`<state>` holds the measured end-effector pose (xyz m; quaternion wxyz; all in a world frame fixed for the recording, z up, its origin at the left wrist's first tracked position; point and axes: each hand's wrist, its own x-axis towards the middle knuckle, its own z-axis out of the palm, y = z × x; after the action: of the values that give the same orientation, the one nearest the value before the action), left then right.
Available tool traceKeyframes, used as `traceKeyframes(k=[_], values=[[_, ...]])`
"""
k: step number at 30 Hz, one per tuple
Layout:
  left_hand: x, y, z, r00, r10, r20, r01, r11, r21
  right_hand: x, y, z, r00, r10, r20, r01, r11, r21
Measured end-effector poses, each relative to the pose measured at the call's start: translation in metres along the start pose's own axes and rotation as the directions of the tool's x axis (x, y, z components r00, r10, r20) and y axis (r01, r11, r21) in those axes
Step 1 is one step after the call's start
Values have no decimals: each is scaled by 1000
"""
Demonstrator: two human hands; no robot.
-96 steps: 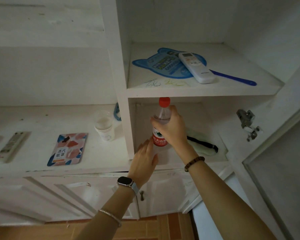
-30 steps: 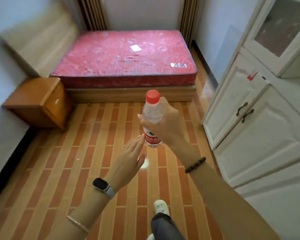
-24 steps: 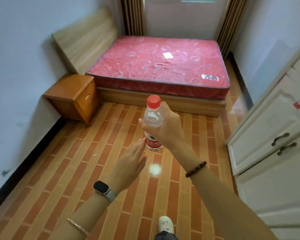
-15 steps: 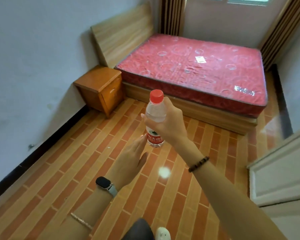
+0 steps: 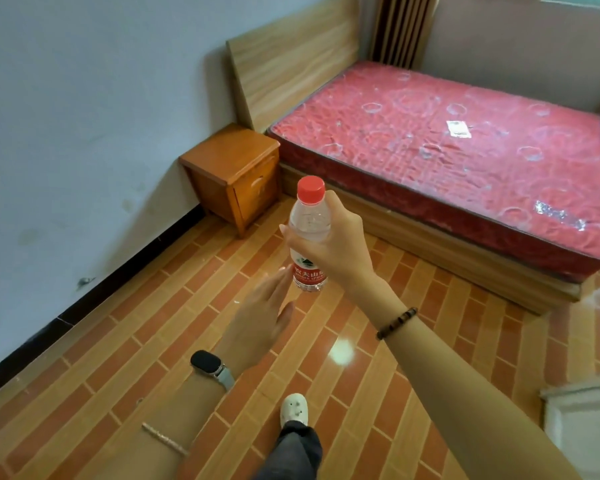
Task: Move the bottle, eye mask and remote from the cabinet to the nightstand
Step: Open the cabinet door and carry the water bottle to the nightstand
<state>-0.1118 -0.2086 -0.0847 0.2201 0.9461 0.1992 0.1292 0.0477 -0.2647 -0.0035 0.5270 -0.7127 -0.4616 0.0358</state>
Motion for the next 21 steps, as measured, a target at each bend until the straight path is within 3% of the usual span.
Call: traceKeyframes(k=[13, 21], values=[[131, -97, -38, 994, -91, 54, 92, 996, -14, 152, 40, 67, 1000, -21, 5, 21, 998, 60], [228, -139, -38, 995, -82, -54, 80, 996, -30, 254, 92, 97, 996, -2, 86, -6, 995, 95]])
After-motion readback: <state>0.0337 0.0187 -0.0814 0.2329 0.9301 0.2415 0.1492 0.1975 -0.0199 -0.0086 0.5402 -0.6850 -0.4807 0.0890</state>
